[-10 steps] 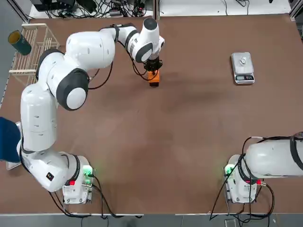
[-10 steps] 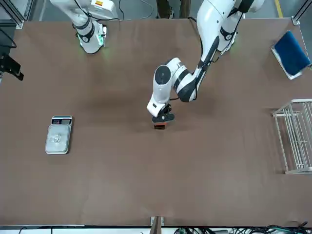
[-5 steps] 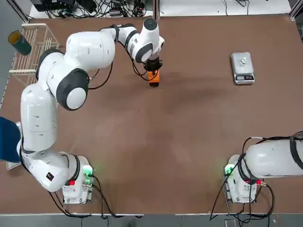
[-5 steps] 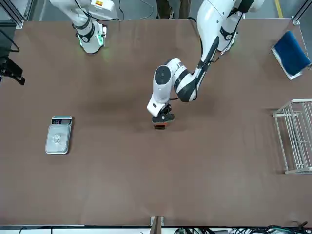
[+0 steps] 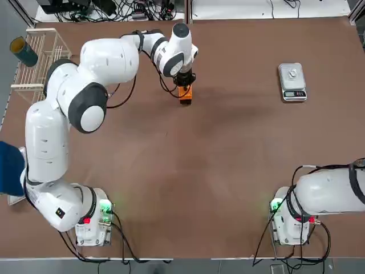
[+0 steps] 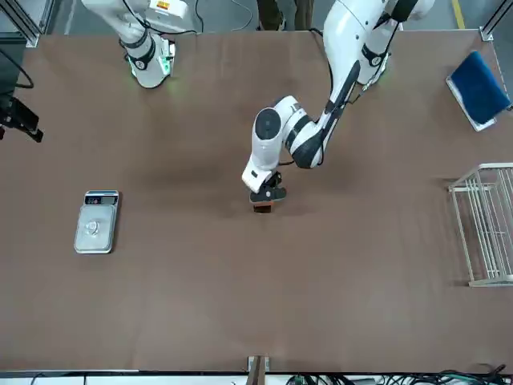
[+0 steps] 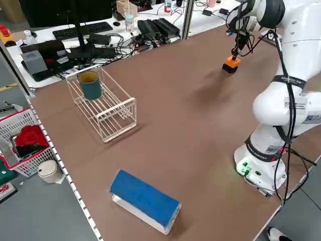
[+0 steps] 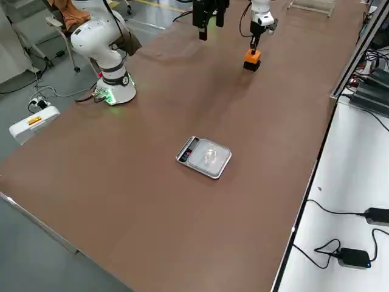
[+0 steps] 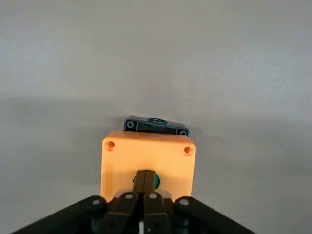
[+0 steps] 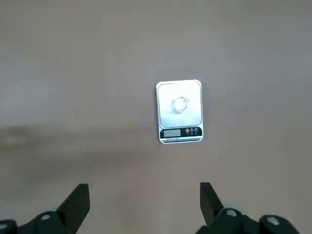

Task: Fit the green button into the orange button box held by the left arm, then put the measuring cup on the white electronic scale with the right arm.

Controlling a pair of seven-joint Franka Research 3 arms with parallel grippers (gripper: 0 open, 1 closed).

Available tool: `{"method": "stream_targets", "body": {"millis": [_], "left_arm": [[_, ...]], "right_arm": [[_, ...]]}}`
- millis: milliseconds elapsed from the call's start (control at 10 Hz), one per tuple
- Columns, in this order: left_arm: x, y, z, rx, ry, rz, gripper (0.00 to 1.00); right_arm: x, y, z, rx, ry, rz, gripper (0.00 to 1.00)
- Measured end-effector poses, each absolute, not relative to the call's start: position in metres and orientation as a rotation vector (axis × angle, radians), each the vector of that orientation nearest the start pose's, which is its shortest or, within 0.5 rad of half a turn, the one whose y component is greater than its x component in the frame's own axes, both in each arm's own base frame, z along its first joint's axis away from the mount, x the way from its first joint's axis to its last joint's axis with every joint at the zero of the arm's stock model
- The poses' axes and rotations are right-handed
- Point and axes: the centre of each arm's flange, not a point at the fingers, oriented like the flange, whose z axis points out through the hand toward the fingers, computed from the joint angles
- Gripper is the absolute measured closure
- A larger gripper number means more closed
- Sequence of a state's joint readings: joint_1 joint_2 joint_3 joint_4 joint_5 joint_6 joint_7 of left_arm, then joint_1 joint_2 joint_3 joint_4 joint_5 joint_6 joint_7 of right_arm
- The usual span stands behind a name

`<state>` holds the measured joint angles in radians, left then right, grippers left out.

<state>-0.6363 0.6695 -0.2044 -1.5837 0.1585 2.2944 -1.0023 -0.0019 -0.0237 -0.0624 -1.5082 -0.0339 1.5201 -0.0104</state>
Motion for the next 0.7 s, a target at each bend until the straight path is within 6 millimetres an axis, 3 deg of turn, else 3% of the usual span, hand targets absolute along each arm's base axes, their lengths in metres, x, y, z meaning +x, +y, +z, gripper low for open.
{"method": "stream_targets", "body": {"millis": [700], "left_arm": [[0.4864,-0.5086,0.2542,-3.177,-0.169,-0.062,0.99]], "right_arm": [[0.5419,-0.0392,0.6600,-3.174,0.090,-0.047,0.00]]}}
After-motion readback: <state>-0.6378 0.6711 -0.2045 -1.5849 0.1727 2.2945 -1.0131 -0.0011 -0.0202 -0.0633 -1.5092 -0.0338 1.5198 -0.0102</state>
